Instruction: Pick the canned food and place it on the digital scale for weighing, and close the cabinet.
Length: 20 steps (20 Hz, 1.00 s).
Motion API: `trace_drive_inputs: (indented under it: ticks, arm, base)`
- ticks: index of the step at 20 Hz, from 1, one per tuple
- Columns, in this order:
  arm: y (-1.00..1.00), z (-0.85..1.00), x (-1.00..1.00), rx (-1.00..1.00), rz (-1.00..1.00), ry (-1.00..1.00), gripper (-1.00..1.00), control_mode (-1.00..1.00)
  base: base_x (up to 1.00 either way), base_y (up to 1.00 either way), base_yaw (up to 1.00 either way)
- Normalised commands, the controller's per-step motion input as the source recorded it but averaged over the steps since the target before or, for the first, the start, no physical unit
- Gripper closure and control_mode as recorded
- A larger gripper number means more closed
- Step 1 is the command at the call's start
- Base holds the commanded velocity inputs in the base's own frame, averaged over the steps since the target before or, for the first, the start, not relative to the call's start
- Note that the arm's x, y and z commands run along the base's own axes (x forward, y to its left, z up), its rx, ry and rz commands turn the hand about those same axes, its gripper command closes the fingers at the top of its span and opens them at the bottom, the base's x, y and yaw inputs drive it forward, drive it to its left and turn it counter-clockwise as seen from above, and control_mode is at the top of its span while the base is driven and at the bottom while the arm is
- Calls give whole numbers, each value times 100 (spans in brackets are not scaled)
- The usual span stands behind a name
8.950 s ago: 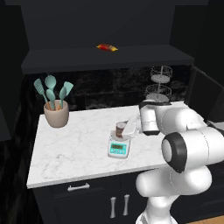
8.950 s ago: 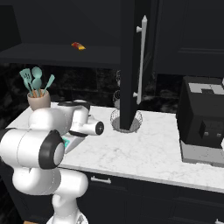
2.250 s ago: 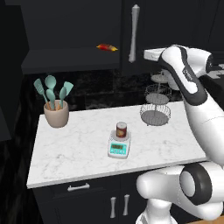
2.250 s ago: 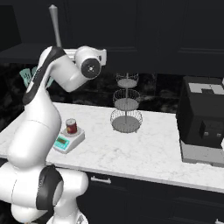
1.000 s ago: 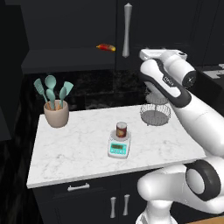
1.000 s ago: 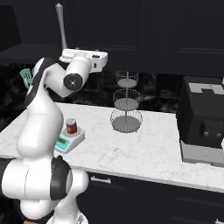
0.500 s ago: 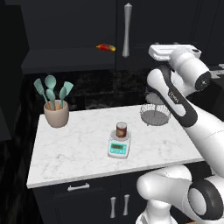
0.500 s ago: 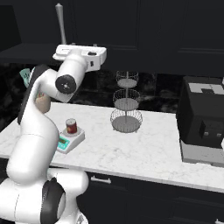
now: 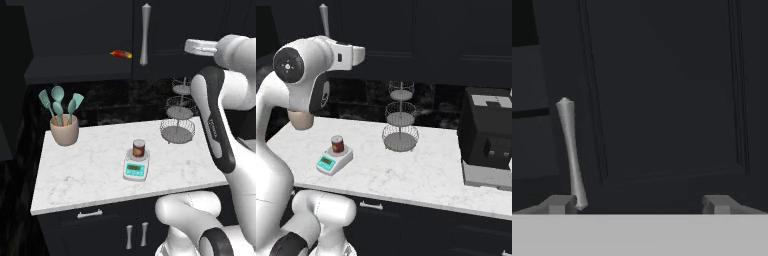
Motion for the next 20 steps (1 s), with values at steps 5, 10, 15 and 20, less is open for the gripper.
trace_drive_inputs:
  ticks: [5, 10, 15, 20]
  arm:
    - [24, -72, -71, 9, -5, -3, -100, -100]
    - [63, -100, -43, 11, -8, -15, -100, -100]
    - [69, -72, -44, 10, -5, -23, -100, -100]
    - [52, -17, -54, 14, 0, -19, -100, -100]
  base:
    - [0, 0, 0]
    - [0, 0, 0]
    - [0, 0, 0]
    - [0, 0, 0]
